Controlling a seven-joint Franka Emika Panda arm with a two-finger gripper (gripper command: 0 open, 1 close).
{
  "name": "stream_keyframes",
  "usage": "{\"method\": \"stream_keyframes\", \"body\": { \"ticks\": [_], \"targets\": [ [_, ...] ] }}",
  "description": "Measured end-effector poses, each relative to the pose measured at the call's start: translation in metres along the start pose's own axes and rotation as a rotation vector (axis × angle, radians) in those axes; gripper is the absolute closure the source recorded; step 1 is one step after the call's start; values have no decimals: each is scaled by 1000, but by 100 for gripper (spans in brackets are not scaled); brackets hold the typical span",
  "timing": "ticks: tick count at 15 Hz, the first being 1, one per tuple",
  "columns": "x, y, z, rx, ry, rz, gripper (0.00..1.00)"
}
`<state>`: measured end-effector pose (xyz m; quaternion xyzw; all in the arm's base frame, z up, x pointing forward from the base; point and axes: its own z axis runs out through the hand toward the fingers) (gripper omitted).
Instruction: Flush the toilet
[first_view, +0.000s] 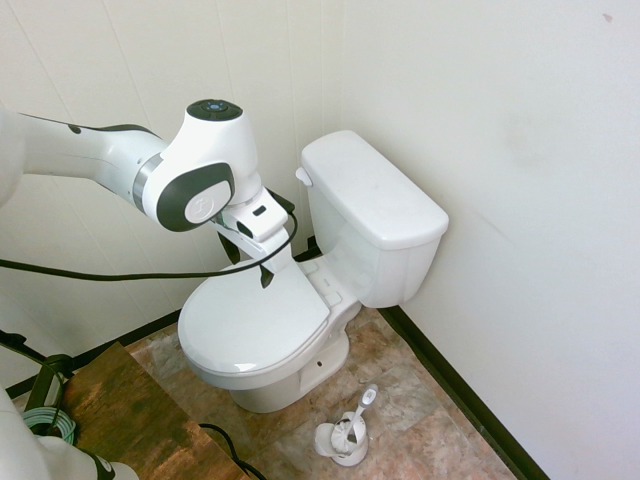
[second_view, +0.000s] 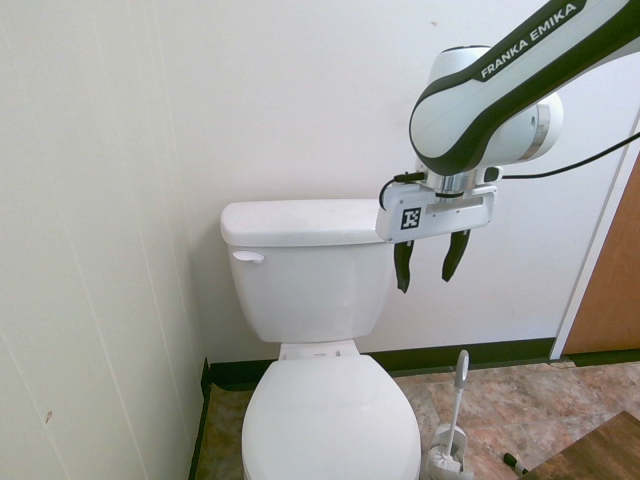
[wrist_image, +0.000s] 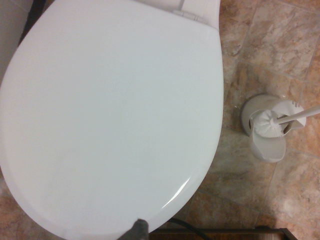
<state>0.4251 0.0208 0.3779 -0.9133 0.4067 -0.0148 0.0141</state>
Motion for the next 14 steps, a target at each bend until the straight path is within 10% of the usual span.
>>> {"method": "stream_keyframes", "body": {
  "ticks": [5, 14],
  "targets": [
    [9, -30, 7, 46, 43, -9, 0],
    [55, -213, 19, 184, 88, 21, 0]
  ]
}}
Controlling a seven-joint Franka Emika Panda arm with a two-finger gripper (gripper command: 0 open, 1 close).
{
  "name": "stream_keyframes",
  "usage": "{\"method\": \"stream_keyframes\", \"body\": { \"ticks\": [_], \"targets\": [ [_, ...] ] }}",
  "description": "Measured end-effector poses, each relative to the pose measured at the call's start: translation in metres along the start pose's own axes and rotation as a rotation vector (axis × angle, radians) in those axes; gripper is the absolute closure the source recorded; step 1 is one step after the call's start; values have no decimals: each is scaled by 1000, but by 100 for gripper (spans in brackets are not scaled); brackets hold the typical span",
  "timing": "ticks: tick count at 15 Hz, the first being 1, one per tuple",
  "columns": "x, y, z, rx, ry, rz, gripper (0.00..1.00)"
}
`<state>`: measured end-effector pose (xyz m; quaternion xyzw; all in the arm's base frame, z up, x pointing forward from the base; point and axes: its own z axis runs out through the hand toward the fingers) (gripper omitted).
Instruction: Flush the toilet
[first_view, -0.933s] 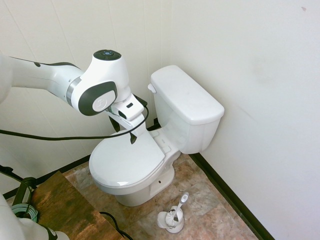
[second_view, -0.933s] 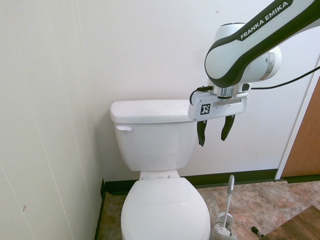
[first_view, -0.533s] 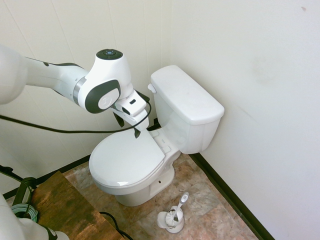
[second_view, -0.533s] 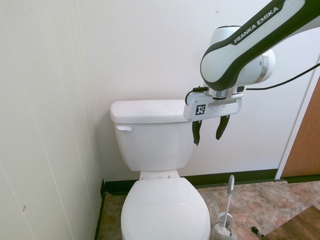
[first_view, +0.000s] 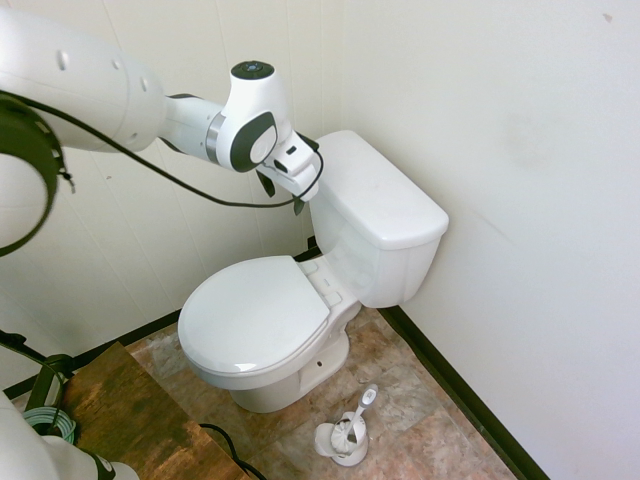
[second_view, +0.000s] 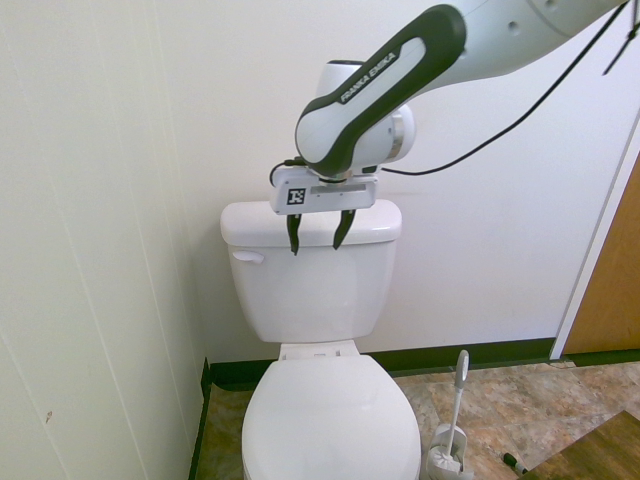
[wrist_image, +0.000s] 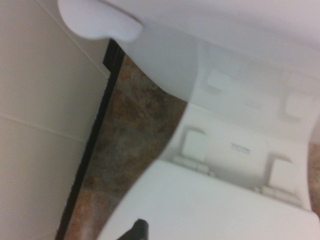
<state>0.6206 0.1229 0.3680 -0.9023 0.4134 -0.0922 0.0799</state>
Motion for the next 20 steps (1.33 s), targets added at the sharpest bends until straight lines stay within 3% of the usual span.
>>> {"method": "stream_keyframes", "body": {
  "ticks": [4, 5, 12, 20],
  "targets": [
    [-4, -73, 23, 40, 30, 19, 0],
    [-3, -87, 28, 45, 35, 25, 100],
    [14, -131, 90, 9, 54, 111, 100],
    [19, -146, 93, -1, 44, 145, 100]
  ]
}}
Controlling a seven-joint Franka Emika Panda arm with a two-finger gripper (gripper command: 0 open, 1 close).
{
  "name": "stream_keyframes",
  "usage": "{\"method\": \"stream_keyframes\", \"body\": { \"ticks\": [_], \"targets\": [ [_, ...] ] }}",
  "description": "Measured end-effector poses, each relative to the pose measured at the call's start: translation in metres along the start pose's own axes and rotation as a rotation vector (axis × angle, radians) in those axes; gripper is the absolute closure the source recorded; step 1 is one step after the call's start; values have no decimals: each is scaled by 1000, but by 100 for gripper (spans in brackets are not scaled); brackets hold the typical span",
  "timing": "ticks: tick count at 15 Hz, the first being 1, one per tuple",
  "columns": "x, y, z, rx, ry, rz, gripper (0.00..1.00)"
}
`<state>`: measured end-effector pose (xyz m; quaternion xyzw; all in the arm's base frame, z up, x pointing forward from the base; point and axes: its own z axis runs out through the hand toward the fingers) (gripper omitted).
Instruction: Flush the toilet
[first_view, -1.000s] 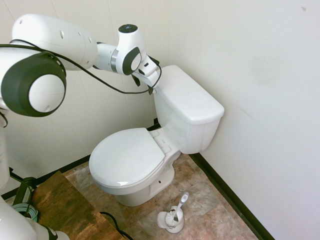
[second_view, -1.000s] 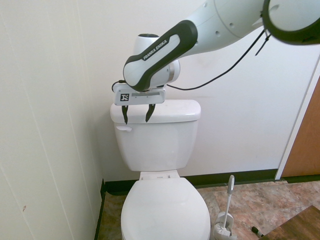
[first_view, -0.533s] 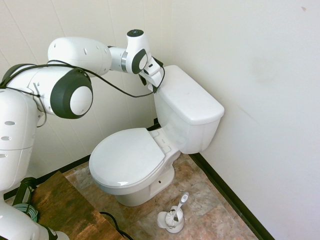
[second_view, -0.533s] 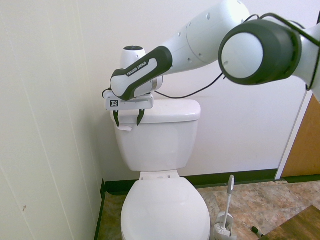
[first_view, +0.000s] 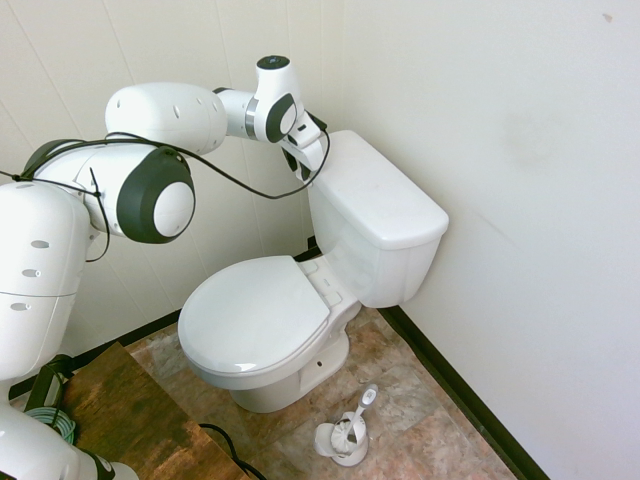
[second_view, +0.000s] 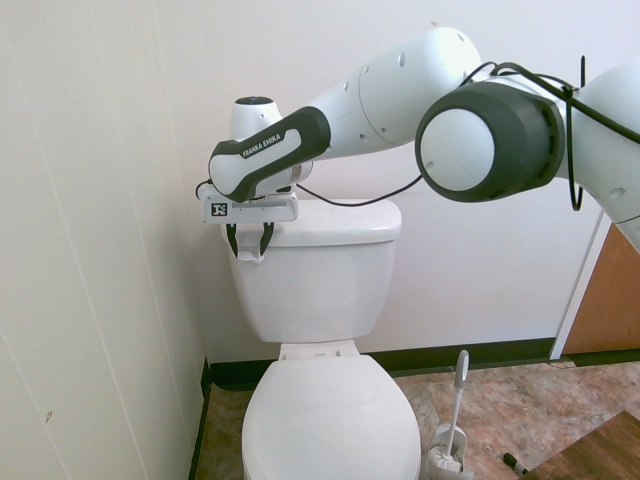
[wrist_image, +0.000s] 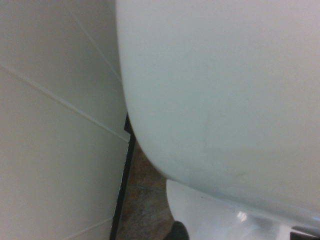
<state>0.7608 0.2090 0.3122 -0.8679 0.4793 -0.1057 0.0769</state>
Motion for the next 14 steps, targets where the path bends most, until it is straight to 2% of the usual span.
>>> {"method": "stream_keyframes", "body": {
  "ticks": [14],
  "targets": [
    [1, -6, 12, 12, -1, 39, 100]
  ]
}}
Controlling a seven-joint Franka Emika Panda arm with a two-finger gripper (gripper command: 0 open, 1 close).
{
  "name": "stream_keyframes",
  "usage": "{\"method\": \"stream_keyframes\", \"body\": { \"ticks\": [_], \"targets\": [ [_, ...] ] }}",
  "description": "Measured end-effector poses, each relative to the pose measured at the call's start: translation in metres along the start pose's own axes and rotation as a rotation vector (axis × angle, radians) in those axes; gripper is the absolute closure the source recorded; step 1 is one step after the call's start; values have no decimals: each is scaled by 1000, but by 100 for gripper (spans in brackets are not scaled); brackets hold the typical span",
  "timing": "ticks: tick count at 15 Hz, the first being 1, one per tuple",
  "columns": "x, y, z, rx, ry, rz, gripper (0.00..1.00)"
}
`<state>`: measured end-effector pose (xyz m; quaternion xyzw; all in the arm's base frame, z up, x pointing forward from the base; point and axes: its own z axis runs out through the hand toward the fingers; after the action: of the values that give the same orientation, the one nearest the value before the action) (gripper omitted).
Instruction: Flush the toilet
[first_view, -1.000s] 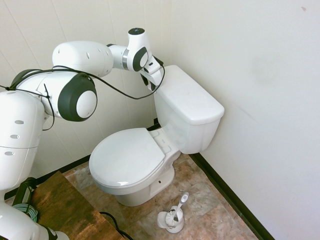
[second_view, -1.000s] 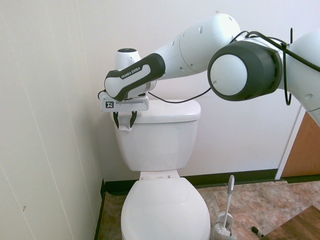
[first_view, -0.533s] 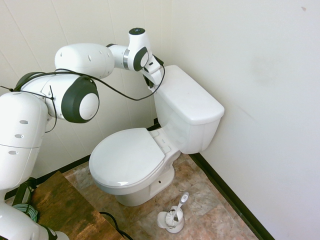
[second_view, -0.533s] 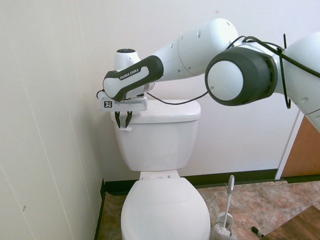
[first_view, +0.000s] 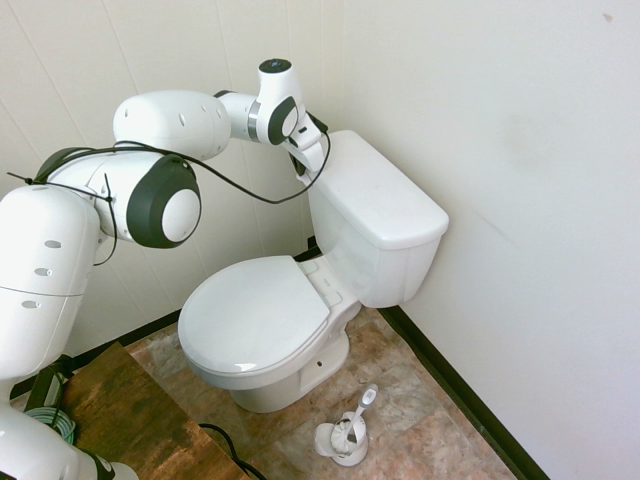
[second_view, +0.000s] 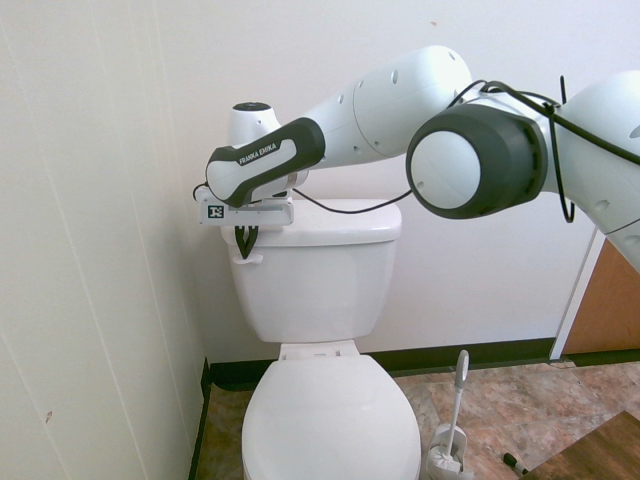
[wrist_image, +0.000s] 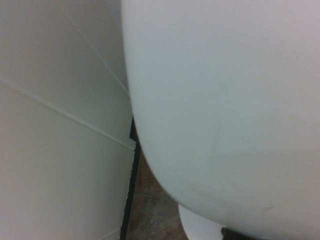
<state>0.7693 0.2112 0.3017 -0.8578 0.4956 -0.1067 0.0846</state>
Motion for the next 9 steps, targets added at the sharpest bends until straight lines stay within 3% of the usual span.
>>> {"method": "stream_keyframes", "body": {
  "ticks": [9],
  "targets": [
    [0, 0, 14, 4, -5, 43, 100]
  ]
}}
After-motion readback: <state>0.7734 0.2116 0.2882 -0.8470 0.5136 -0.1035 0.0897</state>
